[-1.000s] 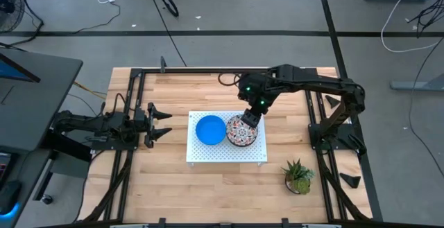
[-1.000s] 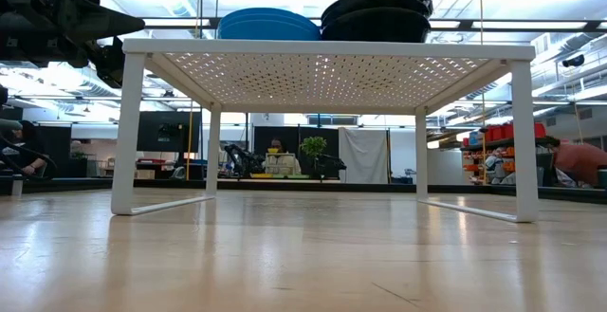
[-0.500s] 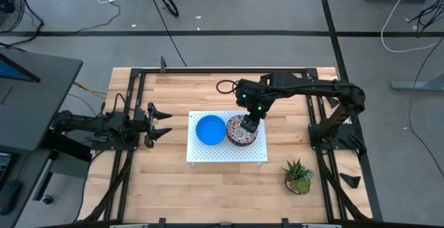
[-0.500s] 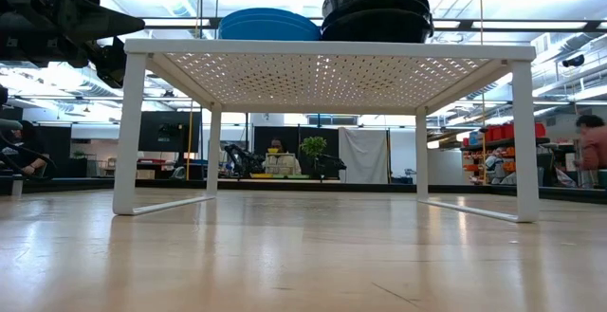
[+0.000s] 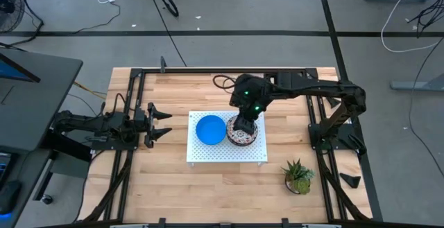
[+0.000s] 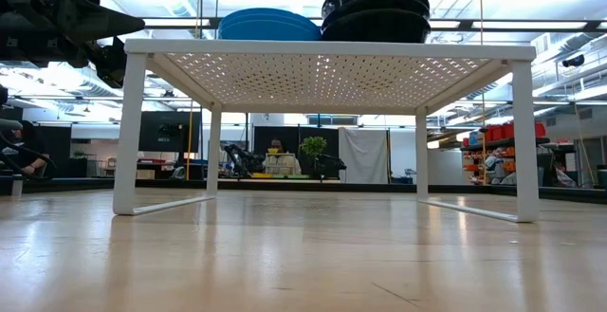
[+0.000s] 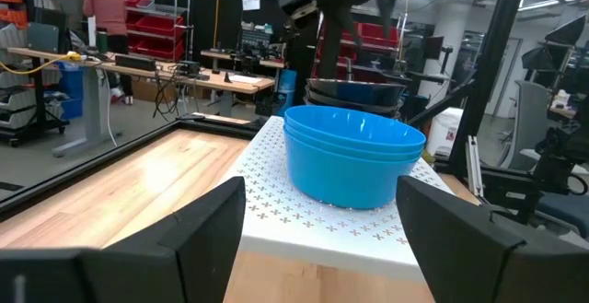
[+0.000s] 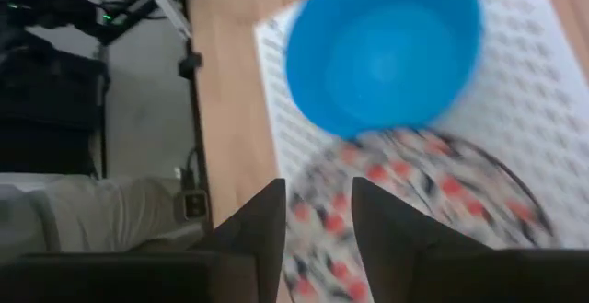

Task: Pick & Place Mini bowls
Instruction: Stack the orange patterned bowl on top of the orange patterned bowl on the shelf, then return to Home Position

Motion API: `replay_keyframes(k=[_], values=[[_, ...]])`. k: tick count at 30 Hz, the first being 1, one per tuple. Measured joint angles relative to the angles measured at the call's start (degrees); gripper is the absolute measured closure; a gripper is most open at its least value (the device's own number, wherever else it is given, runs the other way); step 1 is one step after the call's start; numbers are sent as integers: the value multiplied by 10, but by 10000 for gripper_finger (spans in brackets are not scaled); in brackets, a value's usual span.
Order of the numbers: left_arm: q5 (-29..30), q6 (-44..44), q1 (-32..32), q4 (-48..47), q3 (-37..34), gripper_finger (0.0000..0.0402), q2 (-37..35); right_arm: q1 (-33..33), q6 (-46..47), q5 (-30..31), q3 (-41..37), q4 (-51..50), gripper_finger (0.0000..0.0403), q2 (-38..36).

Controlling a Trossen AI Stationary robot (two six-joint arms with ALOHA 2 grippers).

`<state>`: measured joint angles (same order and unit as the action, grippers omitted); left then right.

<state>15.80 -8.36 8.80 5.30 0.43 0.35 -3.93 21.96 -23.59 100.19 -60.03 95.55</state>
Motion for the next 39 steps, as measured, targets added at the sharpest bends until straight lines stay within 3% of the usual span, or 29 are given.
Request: replay_keyframes(k=[7, 15, 21, 39], values=[[0, 0, 0, 0, 0, 113, 0, 30, -38, 1, 1, 54, 275, 33], [0, 0, 0, 0, 0, 113, 0, 49, -162, 8, 0, 79, 275, 59], [0, 0, 0, 0, 0, 113, 0, 55, -242, 51, -9, 80, 275, 60], [0, 0, 0, 0, 0, 113, 0, 54, -242, 52, -37, 124, 275, 33]])
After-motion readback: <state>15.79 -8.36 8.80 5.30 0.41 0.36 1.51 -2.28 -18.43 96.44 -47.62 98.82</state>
